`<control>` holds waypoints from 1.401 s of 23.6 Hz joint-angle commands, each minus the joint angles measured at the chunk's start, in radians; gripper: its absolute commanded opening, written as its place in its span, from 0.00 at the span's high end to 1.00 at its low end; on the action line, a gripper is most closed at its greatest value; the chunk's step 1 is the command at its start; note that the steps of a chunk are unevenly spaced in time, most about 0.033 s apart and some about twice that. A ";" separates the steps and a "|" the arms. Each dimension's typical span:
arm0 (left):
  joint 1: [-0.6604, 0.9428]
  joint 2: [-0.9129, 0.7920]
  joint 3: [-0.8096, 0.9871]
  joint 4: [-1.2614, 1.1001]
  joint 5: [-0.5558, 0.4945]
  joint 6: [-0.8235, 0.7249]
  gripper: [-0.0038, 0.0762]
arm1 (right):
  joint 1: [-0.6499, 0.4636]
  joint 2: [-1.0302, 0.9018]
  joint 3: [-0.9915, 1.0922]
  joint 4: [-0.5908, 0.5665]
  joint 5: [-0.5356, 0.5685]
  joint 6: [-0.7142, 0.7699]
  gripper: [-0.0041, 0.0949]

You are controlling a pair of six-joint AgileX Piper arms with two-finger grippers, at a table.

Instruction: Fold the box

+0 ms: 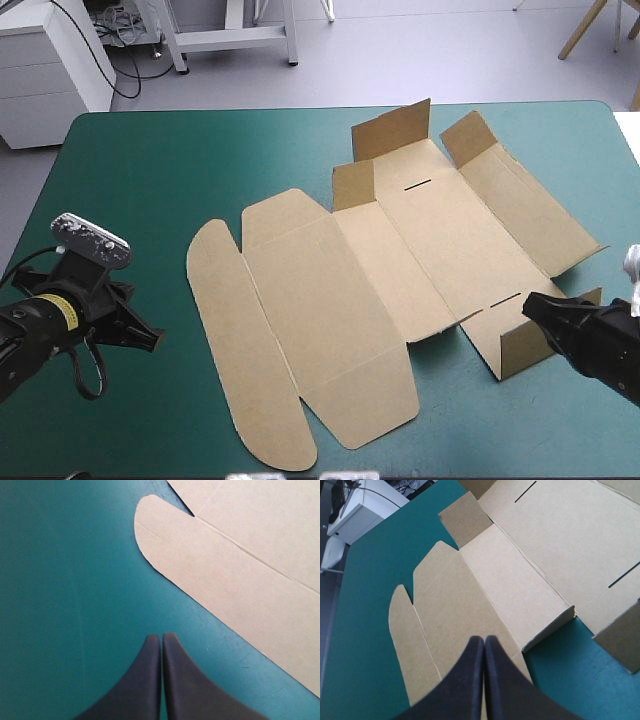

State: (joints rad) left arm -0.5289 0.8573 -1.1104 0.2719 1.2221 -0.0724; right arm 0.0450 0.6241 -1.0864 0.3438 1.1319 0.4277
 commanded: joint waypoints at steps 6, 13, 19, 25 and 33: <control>-0.005 -0.003 -0.028 0.013 -0.044 -0.009 0.96 | 0.004 0.011 -0.021 -0.007 -0.151 0.234 0.98; -0.005 -0.003 -0.028 0.013 -0.044 -0.010 0.96 | 0.004 0.011 -0.021 -0.085 -0.144 0.223 0.98; -0.005 -0.003 -0.028 0.013 -0.044 -0.010 0.96 | 0.004 0.011 -0.021 -0.055 -0.136 0.225 0.98; -0.005 -0.003 -0.028 0.013 -0.044 -0.010 0.96 | 0.004 0.011 0.030 -0.021 -0.141 0.344 0.85; -0.005 -0.003 -0.028 0.013 -0.044 -0.010 0.96 | 0.004 0.011 0.108 0.010 -0.176 0.405 0.36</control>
State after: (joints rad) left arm -0.5289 0.8573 -1.1104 0.2719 1.2211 -0.0724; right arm 0.0450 0.6241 -0.9623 0.3273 1.0281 0.8322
